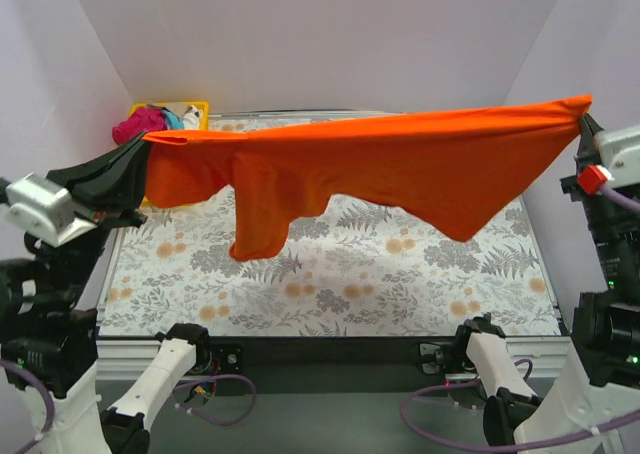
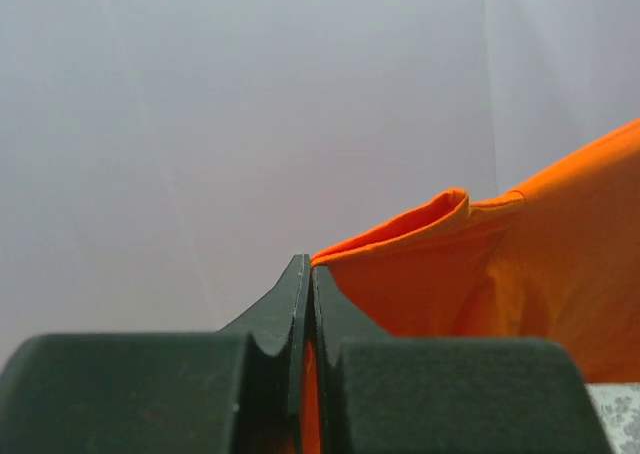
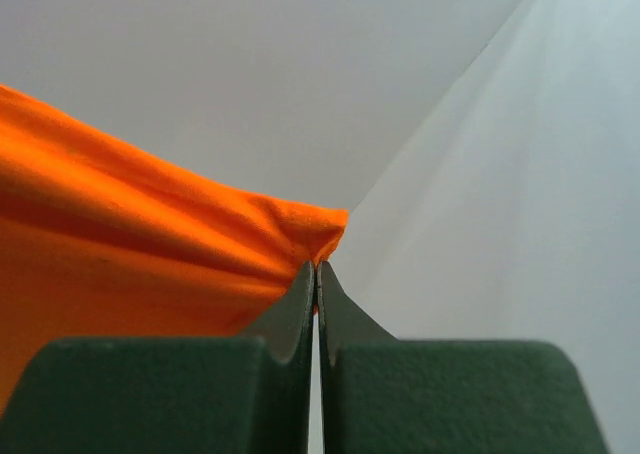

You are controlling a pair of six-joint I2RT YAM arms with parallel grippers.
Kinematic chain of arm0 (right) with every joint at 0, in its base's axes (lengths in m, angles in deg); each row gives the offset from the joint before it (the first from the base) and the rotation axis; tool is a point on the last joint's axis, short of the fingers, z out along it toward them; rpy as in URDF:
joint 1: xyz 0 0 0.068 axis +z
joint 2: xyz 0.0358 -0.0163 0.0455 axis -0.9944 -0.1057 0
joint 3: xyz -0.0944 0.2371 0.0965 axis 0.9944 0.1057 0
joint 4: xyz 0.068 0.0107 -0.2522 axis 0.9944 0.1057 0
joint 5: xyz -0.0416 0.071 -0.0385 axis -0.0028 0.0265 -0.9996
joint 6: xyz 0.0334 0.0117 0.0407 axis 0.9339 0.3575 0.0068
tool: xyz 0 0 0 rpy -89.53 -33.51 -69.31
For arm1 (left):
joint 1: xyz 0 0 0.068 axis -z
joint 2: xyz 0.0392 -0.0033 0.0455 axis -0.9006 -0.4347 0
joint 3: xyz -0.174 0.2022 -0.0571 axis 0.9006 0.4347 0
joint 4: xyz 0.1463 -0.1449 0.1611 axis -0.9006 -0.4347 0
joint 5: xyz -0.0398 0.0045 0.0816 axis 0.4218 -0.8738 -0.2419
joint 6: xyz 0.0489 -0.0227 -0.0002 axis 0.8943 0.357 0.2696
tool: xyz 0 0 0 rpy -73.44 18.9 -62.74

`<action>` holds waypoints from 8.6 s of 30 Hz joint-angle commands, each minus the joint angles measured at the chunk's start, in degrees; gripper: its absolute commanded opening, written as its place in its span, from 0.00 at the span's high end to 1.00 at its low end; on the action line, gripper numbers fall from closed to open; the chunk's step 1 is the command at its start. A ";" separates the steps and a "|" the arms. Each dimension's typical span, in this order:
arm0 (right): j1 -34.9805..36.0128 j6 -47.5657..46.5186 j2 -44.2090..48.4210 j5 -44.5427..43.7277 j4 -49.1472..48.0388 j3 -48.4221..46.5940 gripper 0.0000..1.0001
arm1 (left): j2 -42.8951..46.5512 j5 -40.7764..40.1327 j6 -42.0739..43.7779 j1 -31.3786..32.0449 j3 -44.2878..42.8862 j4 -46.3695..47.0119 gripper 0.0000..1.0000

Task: Fold and stack the t-shirts
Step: Flatten the tshirt out

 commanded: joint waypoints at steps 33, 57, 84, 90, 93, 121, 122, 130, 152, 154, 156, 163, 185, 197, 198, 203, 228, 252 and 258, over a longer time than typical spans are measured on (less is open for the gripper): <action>9.88 -7.15 -44.68 -16.52 -47.21 35.63 0.99 | -52.94 -9.16 3.59 -0.66 23.16 18.58 1.00; 9.97 -3.72 -69.77 -25.69 -30.36 9.07 0.33 | -85.62 -7.52 -1.94 -3.91 -17.83 8.33 0.54; 9.88 -18.04 -57.56 -20.93 -0.91 44.57 0.83 | -51.15 -0.81 13.16 7.44 37.18 -13.40 0.64; 9.97 -20.42 -47.01 -20.93 3.05 56.34 0.82 | -50.44 -0.03 20.18 -1.34 37.38 -16.83 0.64; 10.06 -21.82 -43.14 -17.60 8.57 56.63 0.81 | -49.65 1.55 23.00 -3.82 34.48 -18.76 0.64; 8.83 3.57 -86.45 -7.39 5.35 -14.83 0.45 | -94.02 4.98 -9.07 -3.91 -22.91 -3.57 0.58; 8.83 3.58 -86.71 -7.31 4.47 -14.39 0.45 | -94.65 5.42 -9.24 -3.91 -23.18 -3.39 0.59; 8.83 3.58 -89.00 -7.48 1.91 -11.31 0.45 | -95.27 10.87 -12.05 -3.30 -18.35 0.30 0.60; 8.65 4.72 -91.81 -12.84 0.68 -10.70 0.62 | -92.97 -10.04 -3.79 -4.88 -20.72 2.15 1.00; 8.65 4.98 -91.46 -12.32 0.86 -10.78 0.60 | -94.12 -11.54 -3.53 -4.88 -23.17 0.58 0.99; 8.65 4.98 -89.45 -10.92 0.86 -10.17 0.56 | -95.27 -10.32 -3.62 -4.88 -24.76 -2.06 0.73; 8.48 3.58 -80.83 -5.99 0.42 -7.62 0.53 | -86.49 -2.14 -3.62 -4.79 -19.41 0.48 0.50; 11.03 6.56 -81.00 -9.86 1.47 -2.78 0.57 | -71.71 2.52 -1.33 2.50 3.62 0.04 0.50; 7.86 10.96 -80.83 -5.20 1.21 -2.96 0.69 | -73.82 1.91 -1.07 2.68 6.17 1.00 0.51; 7.43 11.65 -80.83 -4.50 1.21 -3.14 0.69 | -73.91 1.91 -1.07 2.68 6.09 1.09 0.51; 6.54 13.59 -81.00 -2.38 1.12 -4.28 0.73 | -74.35 1.47 -0.72 2.68 5.91 1.09 0.51; 6.72 8.77 -85.57 -5.02 2.70 -0.50 0.89 | -76.81 -1.52 0.07 2.68 4.68 0.21 0.51; 9.18 -5.92 -91.82 -29.36 -18.03 -15.00 0.86 | -82.08 -3.81 -1.24 2.07 1.52 -3.21 0.53; 9.88 -5.04 -85.32 -30.42 -19.62 -13.00 0.40 | -78.22 1.38 -4.93 -0.75 -2.43 -1.11 0.52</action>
